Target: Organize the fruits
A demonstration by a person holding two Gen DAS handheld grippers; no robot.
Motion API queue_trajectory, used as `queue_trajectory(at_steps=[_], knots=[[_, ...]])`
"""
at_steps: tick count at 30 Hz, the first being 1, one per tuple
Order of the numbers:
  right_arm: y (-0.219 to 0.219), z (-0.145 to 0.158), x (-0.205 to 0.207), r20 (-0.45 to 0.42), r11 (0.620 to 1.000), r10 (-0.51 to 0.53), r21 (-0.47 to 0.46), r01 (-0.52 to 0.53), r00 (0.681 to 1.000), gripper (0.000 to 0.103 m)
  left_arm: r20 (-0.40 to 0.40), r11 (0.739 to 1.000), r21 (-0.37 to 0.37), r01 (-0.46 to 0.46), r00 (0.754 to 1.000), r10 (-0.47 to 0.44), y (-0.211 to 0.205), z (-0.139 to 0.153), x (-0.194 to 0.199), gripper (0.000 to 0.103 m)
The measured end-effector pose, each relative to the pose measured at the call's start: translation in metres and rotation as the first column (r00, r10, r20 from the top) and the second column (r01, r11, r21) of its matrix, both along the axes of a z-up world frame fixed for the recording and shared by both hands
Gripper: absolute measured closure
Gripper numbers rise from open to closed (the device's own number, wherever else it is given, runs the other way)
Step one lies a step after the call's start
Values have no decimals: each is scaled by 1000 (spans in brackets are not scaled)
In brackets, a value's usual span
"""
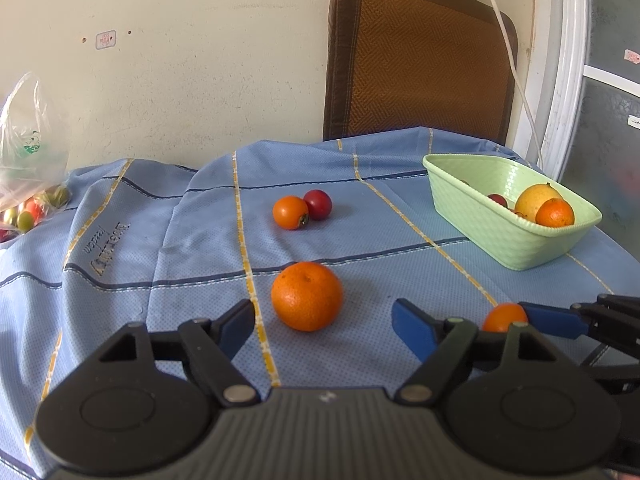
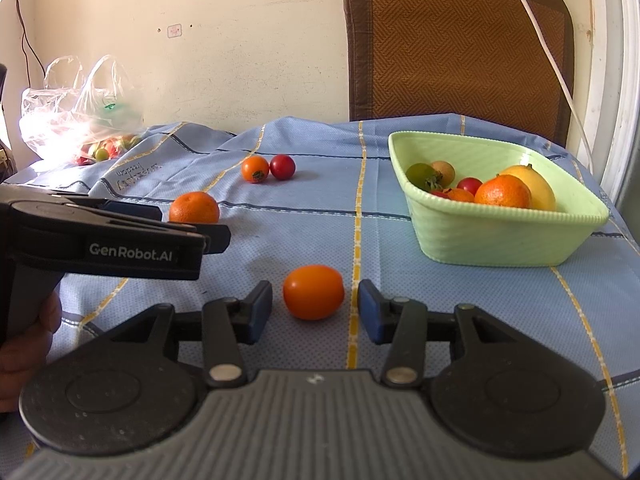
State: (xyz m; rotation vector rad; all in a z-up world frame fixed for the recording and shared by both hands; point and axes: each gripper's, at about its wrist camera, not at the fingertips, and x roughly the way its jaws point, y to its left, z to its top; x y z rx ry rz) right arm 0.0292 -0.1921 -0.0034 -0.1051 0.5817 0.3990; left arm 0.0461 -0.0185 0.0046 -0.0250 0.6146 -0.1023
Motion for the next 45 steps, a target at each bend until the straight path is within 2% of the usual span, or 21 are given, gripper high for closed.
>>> queue_trajectory(at_steps=[14,18,45], knots=[[-1,0,0,-1,1000,-1,0,1,1000,52,6,1000,0,-3,1000,3,0,2,0,22],[0,1,0,1,1000,0,1,0,1000,49,7,1000,0,-3,1000,3,0,2,0,20],[0,2,-1,-2,1000,1,4,-1,1000,48,8,1000,0,-4,1000,4,0,2,0,17]])
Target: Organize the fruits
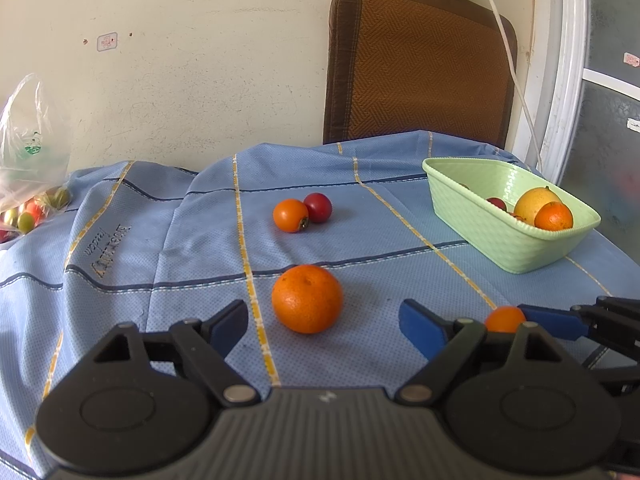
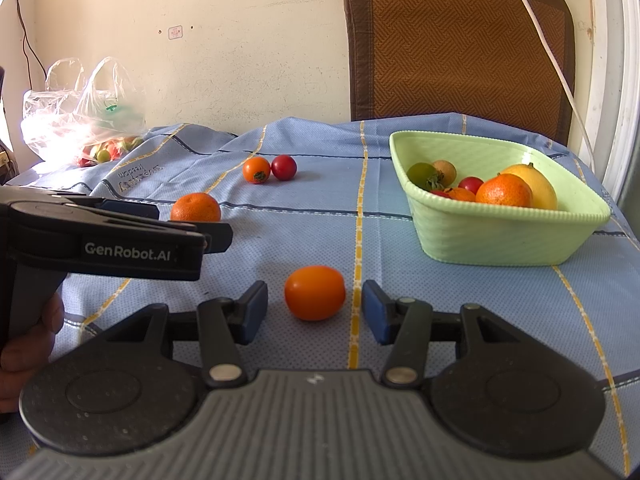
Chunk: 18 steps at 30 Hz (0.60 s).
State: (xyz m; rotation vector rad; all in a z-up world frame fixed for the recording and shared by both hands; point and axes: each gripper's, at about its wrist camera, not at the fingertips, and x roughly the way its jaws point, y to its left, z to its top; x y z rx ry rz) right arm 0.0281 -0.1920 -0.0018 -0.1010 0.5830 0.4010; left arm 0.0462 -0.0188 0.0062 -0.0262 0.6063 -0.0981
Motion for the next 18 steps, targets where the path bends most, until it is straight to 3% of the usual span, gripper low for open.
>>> queue_trajectory(at_steps=[18], knots=[[-1,1,0,-3,1000,2,5,-2,1000,48,3,1000,-5,1,1000,-1,1,0,0,16]])
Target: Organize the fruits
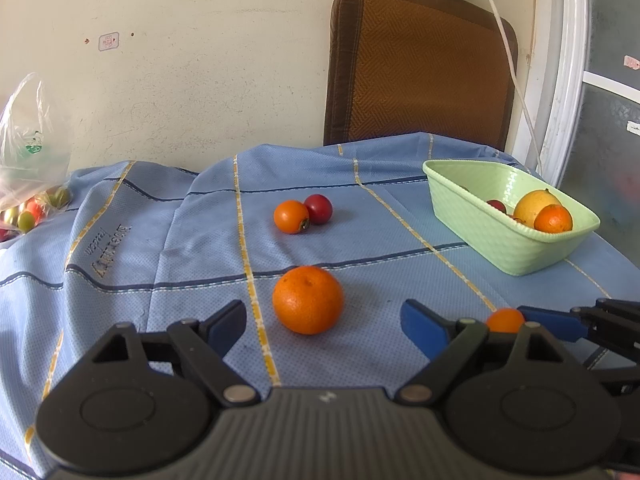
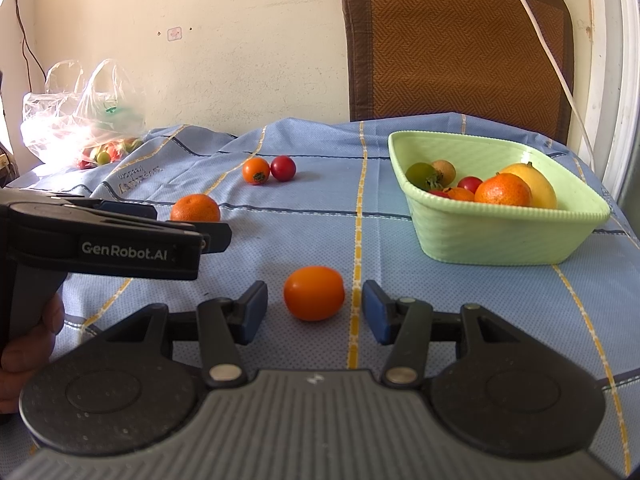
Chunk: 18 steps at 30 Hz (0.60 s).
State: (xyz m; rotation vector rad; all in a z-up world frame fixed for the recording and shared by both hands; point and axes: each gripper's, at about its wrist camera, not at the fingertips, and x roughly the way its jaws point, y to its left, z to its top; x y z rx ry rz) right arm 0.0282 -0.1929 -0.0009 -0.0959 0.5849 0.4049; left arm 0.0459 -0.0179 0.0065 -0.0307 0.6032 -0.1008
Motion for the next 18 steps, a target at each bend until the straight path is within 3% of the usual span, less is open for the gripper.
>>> queue_trajectory(at_steps=[18], knots=[[1,0,-1,-1,1000,1,1,-1,1000,48,3,1000,-9,0,1000,0,1,-1,-2,15]])
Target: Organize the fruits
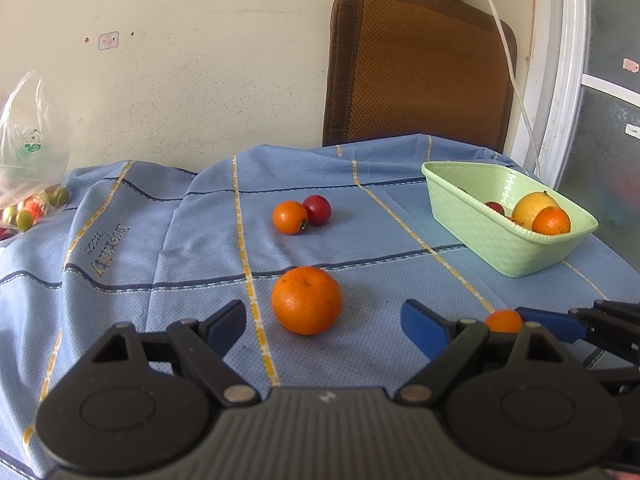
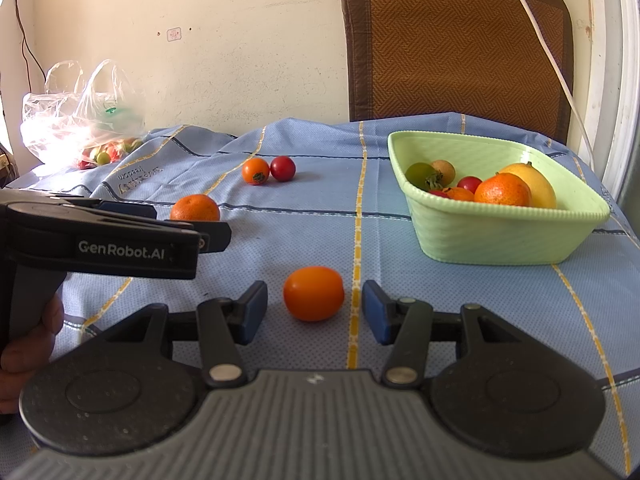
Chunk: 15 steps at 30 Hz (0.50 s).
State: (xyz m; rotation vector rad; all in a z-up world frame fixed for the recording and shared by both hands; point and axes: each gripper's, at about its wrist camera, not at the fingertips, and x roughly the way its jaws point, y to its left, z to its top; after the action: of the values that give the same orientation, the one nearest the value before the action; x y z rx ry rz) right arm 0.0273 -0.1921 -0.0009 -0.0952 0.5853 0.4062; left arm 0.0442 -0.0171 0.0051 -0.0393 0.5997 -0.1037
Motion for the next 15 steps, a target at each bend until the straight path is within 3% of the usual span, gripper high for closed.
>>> queue_trajectory(at_steps=[3,7,15], knots=[[-1,0,1,0,1000,2,1,-2,1000,48,-4,1000,-27,6,1000,-6,4,1,1,15],[-2,1,0,0,1000,1,5,-1,1000,48,-15,992,-118,42,999,-44,20,2,0,14],[-6,1,1,-5,999,22,28,-22,1000,48,7,997,-50,51,999,-51,18,7,8,15]])
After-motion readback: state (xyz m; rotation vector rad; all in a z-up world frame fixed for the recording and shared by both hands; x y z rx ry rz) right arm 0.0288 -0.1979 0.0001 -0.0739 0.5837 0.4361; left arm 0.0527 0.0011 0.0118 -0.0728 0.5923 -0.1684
